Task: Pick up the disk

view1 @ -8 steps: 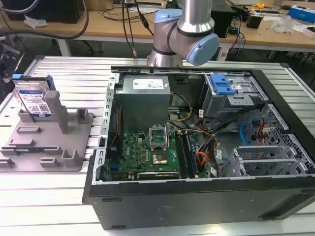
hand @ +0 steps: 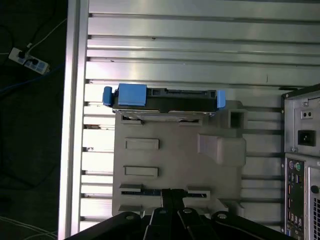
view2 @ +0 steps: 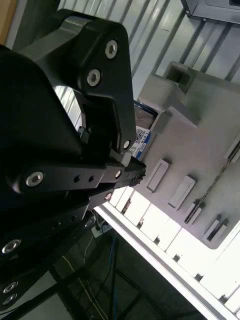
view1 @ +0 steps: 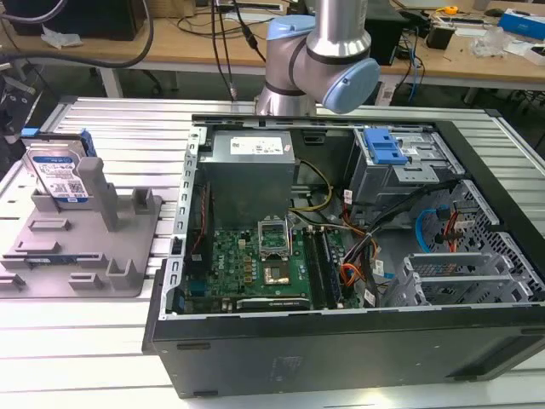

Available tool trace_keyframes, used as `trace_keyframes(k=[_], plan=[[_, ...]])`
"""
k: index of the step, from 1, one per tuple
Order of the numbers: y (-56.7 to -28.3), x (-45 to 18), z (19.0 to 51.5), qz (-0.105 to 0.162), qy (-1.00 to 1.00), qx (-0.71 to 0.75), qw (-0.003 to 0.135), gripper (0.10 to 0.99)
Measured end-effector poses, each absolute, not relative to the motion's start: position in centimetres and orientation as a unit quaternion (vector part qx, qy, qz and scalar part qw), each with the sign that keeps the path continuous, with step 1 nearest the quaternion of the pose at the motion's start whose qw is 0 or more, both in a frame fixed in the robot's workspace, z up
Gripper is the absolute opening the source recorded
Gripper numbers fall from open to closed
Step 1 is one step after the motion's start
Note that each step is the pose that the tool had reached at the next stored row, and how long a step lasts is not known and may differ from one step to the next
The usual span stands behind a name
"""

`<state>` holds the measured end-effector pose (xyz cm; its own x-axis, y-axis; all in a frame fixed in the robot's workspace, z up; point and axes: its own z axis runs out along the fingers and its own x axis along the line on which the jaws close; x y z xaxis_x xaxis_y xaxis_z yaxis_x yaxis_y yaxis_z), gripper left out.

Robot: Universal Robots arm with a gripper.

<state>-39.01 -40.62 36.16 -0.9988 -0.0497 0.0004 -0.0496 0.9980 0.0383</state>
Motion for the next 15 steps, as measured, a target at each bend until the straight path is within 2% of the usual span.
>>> trace_keyframes(k=[15], plan=[[-40.62, -39.00, 35.89, -0.019, -0.976, 0.218, 0.004, 0.106]])
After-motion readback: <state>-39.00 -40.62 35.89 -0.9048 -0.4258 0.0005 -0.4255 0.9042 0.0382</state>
